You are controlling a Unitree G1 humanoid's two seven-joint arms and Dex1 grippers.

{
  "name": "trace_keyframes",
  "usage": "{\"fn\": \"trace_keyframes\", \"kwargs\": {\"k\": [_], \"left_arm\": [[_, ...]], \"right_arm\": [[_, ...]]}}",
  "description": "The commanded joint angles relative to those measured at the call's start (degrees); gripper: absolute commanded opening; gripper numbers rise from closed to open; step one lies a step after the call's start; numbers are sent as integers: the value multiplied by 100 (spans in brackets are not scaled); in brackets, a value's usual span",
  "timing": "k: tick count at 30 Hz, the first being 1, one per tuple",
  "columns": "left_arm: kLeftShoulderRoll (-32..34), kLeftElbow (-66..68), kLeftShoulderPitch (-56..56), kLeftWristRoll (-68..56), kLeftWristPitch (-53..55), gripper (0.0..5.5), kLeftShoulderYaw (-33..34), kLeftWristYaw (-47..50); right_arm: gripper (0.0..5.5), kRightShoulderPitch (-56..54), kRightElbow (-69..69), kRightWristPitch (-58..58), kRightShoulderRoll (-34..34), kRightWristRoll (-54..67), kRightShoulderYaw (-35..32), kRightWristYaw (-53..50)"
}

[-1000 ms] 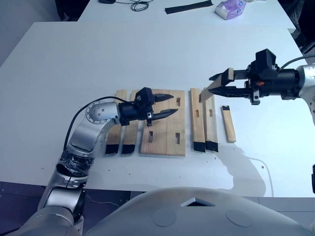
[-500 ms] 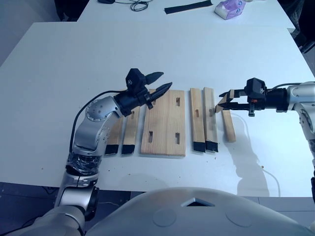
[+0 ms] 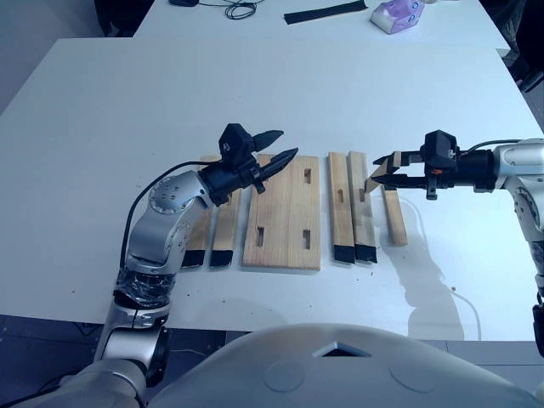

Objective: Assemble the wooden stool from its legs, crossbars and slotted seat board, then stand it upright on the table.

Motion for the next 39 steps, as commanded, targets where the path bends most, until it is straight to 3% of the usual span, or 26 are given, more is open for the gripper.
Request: {"fn": "trace_keyframes", "kwargs": {"k": [1,27,39], "left_arm": [[33,-52,-36,-37,86,229,9,-15],[-8,-146,-185,-149,252,229,-22,-36],[-52,-207,-153,-184,366,229,-51,6]], "right_arm": [[130,42,-58,4,-18,-2,-52,-14],[130,328,331,-333,189,-282,302,-18],[130,-137,1663,-19,541,-429,884,422]]}}
